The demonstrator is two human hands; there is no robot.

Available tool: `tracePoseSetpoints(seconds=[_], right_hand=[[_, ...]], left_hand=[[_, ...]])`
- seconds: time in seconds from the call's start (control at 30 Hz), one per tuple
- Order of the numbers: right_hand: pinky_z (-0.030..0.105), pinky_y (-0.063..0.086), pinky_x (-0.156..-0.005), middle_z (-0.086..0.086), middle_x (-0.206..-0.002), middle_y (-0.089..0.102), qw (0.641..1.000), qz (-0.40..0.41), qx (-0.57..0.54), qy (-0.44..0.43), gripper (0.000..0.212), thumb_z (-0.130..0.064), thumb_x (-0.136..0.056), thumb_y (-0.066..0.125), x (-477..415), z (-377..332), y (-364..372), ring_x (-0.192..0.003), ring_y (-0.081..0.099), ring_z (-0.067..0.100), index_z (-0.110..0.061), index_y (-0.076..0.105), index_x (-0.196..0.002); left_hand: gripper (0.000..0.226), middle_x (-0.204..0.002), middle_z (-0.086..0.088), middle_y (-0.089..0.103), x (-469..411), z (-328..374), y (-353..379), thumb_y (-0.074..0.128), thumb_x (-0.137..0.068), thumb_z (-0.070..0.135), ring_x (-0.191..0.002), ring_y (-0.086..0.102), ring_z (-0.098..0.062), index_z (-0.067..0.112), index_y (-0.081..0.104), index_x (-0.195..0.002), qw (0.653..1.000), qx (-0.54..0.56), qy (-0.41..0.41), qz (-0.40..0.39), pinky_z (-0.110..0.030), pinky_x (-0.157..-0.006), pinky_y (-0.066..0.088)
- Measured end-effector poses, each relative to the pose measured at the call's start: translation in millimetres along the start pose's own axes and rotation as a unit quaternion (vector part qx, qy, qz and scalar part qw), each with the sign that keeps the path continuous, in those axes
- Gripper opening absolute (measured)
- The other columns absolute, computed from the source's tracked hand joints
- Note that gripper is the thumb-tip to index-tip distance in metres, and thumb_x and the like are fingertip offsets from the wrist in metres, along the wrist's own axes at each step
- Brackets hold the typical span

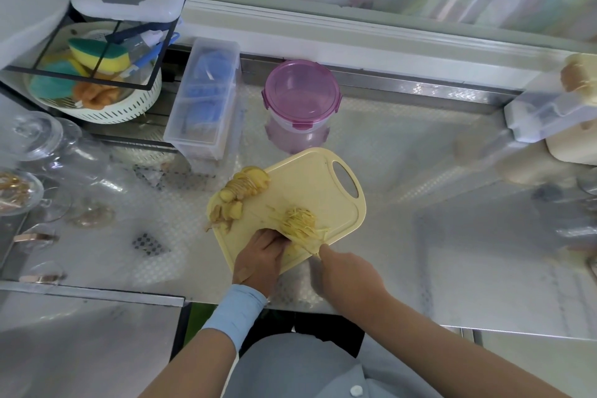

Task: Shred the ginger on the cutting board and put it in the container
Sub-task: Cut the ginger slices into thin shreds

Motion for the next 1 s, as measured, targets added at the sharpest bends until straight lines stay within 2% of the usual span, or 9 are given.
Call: tracePoseSetpoints(seconds=[0.07,0.2,0.37,0.53,0.63,0.73,0.83,0.9,1.0], right_hand=[[0.033,0.036,-0.05,0.002,-0.066,0.046,1.0,-0.012,-0.003,0.003,0.009,-0.019,-0.098,0.043,-8,-4,4,-0.051,0.041,0.018,-0.021,0.035,-0.101],[0.036,0.042,-0.054,0.001,-0.069,0.04,0.999,-0.04,0.014,-0.011,0.018,-0.009,-0.092,0.041,-25,-16,7,-0.058,0.043,0.025,-0.021,0.028,-0.092],[0.034,0.036,-0.054,0.001,-0.067,0.041,1.0,-0.029,0.0,0.004,0.015,-0.007,-0.09,0.042,-26,-13,5,-0.053,0.037,0.02,-0.019,0.033,-0.092],[0.032,0.034,-0.054,0.0,-0.068,0.041,1.0,-0.026,-0.002,0.003,0.017,-0.007,-0.091,0.044,-25,-14,5,-0.057,0.041,0.023,-0.02,0.032,-0.093],[0.033,0.035,-0.055,0.0,-0.069,0.041,1.0,-0.025,-0.004,0.001,0.02,-0.007,-0.09,0.044,-23,-15,4,-0.059,0.044,0.024,-0.021,0.03,-0.093],[0.032,0.031,-0.049,0.002,-0.069,0.043,1.0,-0.017,0.003,-0.007,0.02,-0.01,-0.092,0.042,-15,-14,2,-0.056,0.043,0.022,-0.021,0.025,-0.092],[0.032,0.032,-0.049,0.002,-0.07,0.048,1.0,-0.002,-0.014,0.007,0.012,-0.019,-0.097,0.042,-4,-6,4,-0.054,0.039,0.017,-0.022,0.032,-0.104],[0.032,0.036,-0.051,0.0,-0.068,0.046,1.0,0.012,-0.012,0.014,0.018,-0.025,-0.099,0.043,2,0,6,-0.052,0.036,0.017,-0.026,0.034,-0.115],[0.032,0.036,-0.051,-0.001,-0.066,0.045,1.0,0.011,-0.006,0.013,0.021,-0.025,-0.099,0.042,1,1,10,-0.05,0.034,0.016,-0.027,0.034,-0.118]], left_hand=[[0.024,-0.096,-0.003,0.067,0,-1,1,0.051,-0.09,0.017,-0.094,0.054,-0.019,0.01,0.074,-0.091,1.0,0.007,-0.01,-0.01,-0.024,-0.07,0.045],[0.023,-0.099,-0.001,0.067,2,-4,3,0.052,-0.091,0.018,-0.095,0.055,-0.019,0.012,0.074,-0.095,0.999,0.019,-0.015,-0.022,-0.027,-0.07,0.048],[0.023,-0.098,-0.002,0.067,0,-2,5,0.052,-0.091,0.017,-0.094,0.054,-0.021,0.012,0.074,-0.097,0.999,0.008,-0.008,-0.047,-0.031,-0.064,0.053],[0.026,-0.093,-0.002,0.067,0,-3,3,0.05,-0.09,0.018,-0.095,0.055,-0.019,0.009,0.074,-0.088,0.997,-0.003,0.006,-0.073,-0.035,-0.059,0.054],[0.028,-0.093,-0.002,0.067,1,-3,2,0.048,-0.088,0.019,-0.097,0.054,-0.018,0.008,0.074,-0.086,0.997,-0.006,0.007,-0.078,-0.035,-0.057,0.055],[0.029,-0.094,-0.004,0.069,-1,-1,0,0.048,-0.087,0.019,-0.097,0.052,-0.019,0.009,0.075,-0.088,0.998,-0.005,0.003,-0.07,-0.034,-0.058,0.056],[0.029,-0.094,-0.006,0.069,-3,3,-4,0.048,-0.085,0.018,-0.095,0.051,-0.021,0.01,0.075,-0.09,0.998,-0.016,0.015,-0.057,-0.031,-0.056,0.054],[0.029,-0.094,-0.006,0.07,-4,4,-5,0.048,-0.084,0.017,-0.095,0.051,-0.021,0.01,0.075,-0.09,0.998,-0.019,0.02,-0.058,-0.031,-0.055,0.054],[0.028,-0.092,-0.005,0.069,-3,2,-3,0.048,-0.085,0.018,-0.095,0.051,-0.019,0.011,0.076,-0.088,0.997,-0.024,0.018,-0.066,-0.028,-0.058,0.053]])
Point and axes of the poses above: each hand's wrist, its own x-axis away from the middle knuckle, its own y-axis out of the palm, z = x × y, the point moved 6 cm from there along -x, towards the middle knuckle
